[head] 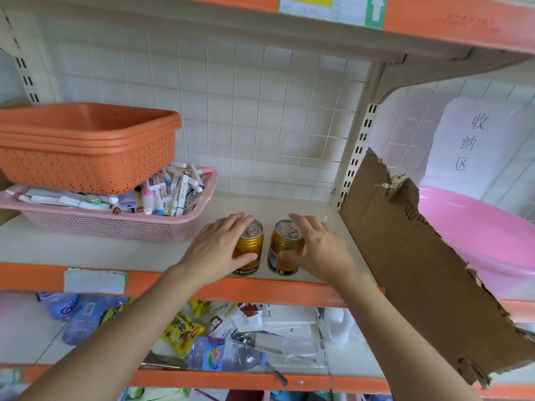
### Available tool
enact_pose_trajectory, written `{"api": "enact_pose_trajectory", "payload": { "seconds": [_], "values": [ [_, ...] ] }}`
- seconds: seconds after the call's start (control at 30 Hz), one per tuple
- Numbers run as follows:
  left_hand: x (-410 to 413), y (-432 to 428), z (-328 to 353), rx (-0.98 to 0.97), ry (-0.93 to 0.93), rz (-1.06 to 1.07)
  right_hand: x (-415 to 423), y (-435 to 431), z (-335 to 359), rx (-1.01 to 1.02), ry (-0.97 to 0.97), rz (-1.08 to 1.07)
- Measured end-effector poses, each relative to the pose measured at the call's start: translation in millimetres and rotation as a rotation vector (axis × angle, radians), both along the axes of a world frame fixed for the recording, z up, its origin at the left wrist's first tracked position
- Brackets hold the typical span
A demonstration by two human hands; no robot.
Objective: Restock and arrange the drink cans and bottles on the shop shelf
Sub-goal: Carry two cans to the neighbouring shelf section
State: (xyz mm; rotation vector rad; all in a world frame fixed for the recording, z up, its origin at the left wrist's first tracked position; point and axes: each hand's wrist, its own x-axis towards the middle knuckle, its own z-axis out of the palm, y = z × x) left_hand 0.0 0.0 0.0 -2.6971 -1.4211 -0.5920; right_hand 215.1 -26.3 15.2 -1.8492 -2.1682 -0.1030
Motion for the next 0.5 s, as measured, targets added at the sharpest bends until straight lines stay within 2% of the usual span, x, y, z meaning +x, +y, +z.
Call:
{"api": "enact_pose_trajectory", "payload": {
  "seconds": [0.13,0.3,0.5],
  "values": [
    [8,14,-4,-0.088,-0.108,-0.028,-11,14,-8,-0.106,0.096,0.008],
    [7,23,-15,-0.163,-0.37,-0.08,-13,19,-14,-0.066,0.304,0.005],
    [9,25,-21,-0.197,-0.489,-0.078,-15,14,-18,-0.02,0.521,-0.015]
  ]
}}
